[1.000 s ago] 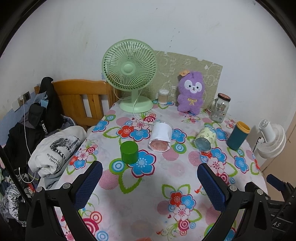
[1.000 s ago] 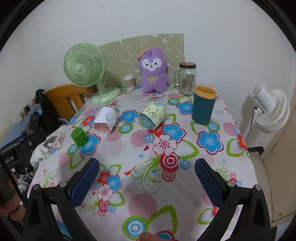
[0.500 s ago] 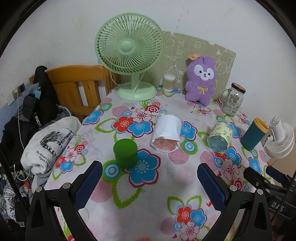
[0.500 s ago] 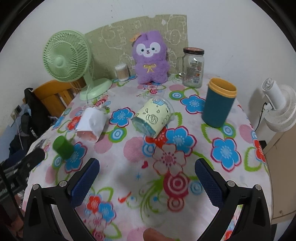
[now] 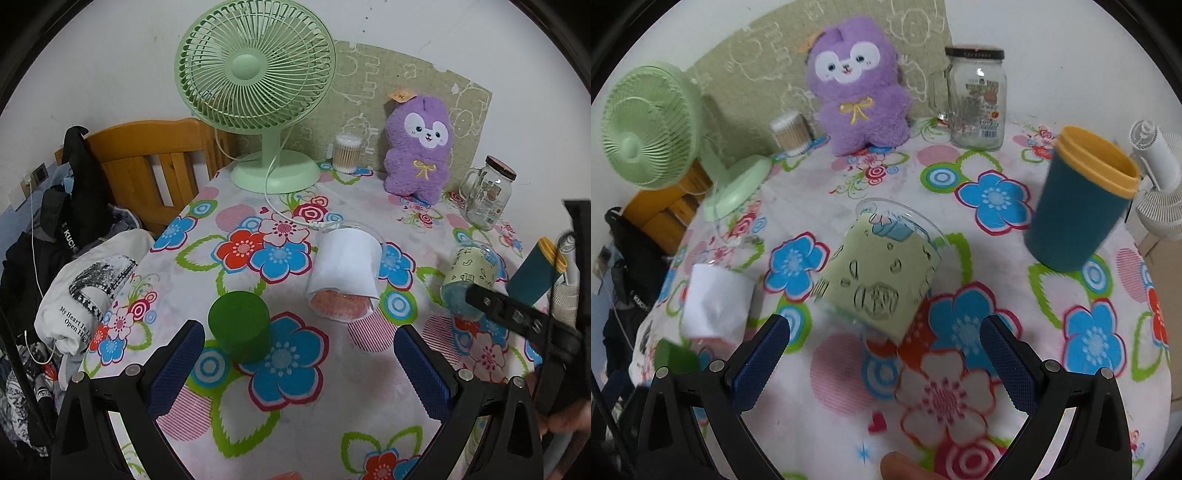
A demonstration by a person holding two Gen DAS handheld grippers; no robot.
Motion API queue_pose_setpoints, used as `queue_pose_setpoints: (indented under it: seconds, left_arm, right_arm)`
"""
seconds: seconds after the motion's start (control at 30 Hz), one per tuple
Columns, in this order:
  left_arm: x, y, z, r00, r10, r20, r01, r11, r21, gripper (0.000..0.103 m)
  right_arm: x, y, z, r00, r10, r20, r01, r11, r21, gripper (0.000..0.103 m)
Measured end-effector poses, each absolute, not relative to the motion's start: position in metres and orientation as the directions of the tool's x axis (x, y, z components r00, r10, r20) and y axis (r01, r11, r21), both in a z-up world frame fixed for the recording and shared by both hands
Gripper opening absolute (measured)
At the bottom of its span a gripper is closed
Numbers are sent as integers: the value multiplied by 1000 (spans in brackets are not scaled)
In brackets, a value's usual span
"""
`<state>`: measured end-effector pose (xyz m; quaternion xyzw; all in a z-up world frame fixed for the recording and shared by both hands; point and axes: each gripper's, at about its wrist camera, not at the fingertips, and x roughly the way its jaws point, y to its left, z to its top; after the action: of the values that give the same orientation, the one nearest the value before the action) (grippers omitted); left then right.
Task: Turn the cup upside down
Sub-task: 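Move the right gripper to the lying green-sleeved cup and grasp it, then lift the green-sleeved cup with the right gripper toward the left gripper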
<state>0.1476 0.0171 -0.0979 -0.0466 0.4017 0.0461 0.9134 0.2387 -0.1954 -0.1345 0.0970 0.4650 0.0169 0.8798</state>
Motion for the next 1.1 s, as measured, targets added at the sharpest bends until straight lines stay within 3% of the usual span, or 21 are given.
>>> queue_pose_setpoints:
  seconds: [0.53,0.6,0.73,1.1]
  left_arm:
    - [155,14,-104,674,47,-737,-109,993,-37,103]
    - [157,14,-105,673,46,-738,-108,993,-37,103]
    - [159,14,-107,667,42,-744,-105,994,-39,103]
    - [158,6,-104,664,21,-748,-92,994,-54,103]
  right_arm:
    - [282,-193,-164,513,117,-850,167,958,232,102]
    - [284,-191,-166,511,111,-852,167,960,225,98]
    - [285,-185,-163,519,87,-851,145,971,188,73]
    - [270,-185,-147,581,35,-813,104,988,117,70]
